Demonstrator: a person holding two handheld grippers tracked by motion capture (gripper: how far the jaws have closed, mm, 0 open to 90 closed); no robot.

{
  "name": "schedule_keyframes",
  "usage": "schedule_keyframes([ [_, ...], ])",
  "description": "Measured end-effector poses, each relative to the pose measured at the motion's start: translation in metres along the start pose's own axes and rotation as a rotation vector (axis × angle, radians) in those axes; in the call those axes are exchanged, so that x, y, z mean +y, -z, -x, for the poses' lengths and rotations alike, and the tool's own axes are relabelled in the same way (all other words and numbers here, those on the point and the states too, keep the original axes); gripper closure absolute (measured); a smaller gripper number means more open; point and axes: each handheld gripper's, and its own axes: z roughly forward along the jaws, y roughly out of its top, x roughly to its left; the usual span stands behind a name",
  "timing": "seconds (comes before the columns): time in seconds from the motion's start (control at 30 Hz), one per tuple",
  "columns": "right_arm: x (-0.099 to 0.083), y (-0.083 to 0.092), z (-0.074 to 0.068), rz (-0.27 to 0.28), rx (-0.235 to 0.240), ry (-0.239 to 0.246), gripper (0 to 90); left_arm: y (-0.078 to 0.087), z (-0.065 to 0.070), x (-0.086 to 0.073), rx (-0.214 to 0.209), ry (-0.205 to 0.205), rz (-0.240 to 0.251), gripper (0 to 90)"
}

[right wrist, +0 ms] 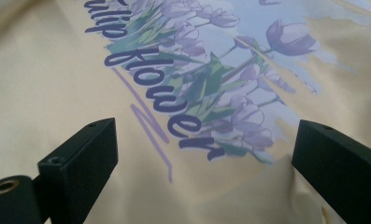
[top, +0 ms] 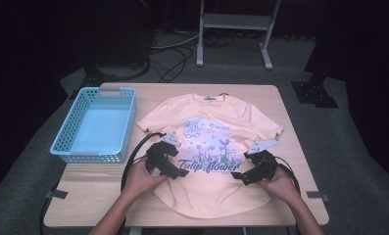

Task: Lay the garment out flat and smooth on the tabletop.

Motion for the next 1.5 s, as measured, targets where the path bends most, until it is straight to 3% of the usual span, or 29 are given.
schedule_keyframes([
  [0.33,-0.018,0.019,-0.003,0.022,-0.019,-0.018,6.4,0.005,0.011,-0.010,0.005,0.007,0.003,10.6],
  [0.93,-0.052,0.050,-0.006,0.039,-0.064,-0.056,6.4,0.022,0.025,-0.032,0.017,0.030,0.050,10.6],
  [1.5,-0.067,0.068,-0.015,0.073,-0.079,-0.081,6.4,0.045,0.044,-0.055,0.030,0.031,0.072,10.6],
])
